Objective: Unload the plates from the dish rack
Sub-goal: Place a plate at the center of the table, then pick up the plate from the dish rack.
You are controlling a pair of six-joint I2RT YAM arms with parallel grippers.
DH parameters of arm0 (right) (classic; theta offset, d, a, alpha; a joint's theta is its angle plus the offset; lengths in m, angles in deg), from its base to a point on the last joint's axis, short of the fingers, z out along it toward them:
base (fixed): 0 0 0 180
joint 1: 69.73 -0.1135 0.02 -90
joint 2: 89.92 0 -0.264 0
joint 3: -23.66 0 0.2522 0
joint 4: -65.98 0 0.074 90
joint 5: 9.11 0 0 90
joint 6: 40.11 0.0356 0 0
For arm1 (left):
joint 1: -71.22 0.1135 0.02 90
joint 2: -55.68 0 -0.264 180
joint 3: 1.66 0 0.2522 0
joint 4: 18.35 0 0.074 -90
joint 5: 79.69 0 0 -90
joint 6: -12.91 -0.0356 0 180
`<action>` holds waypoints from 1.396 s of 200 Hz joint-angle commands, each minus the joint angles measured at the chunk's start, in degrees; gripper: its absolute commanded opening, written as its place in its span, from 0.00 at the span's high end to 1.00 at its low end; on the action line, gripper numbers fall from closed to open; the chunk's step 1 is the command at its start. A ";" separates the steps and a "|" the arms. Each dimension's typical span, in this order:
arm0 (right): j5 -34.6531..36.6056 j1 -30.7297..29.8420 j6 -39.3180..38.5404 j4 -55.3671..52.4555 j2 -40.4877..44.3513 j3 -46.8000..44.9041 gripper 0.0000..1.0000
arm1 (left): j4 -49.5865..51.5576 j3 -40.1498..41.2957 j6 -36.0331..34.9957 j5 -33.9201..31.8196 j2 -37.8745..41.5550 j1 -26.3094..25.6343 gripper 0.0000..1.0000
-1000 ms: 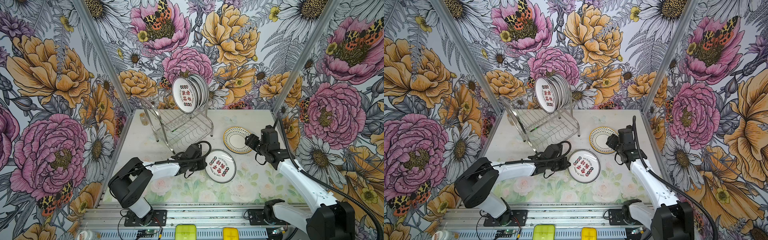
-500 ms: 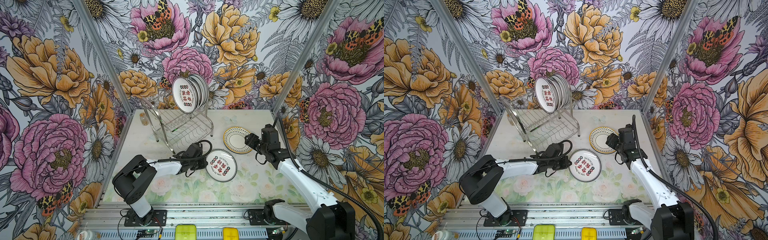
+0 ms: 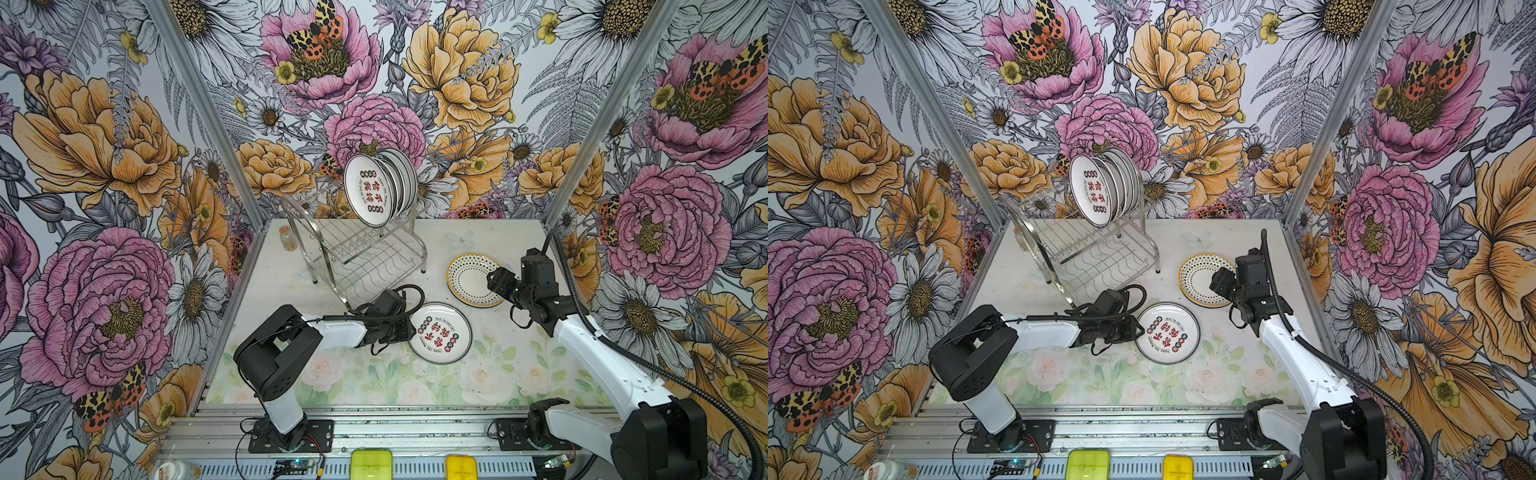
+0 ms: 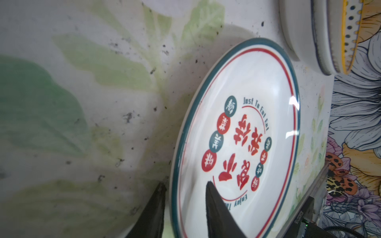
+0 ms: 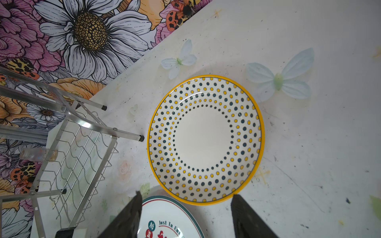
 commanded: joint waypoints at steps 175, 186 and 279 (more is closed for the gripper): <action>7.48 -27.70 -29.36 -7.06 -22.50 54.21 0.01 | 29.47 0.06 -2.69 -22.39 36.48 -2.29 0.30; 7.11 -28.62 -28.85 -7.14 -25.16 58.00 0.01 | 29.56 0.63 -3.09 -22.56 39.61 -2.89 0.29; 4.64 -31.94 -24.44 -6.97 -40.44 76.80 0.23 | 37.52 -0.22 -7.59 -22.74 55.61 1.21 0.24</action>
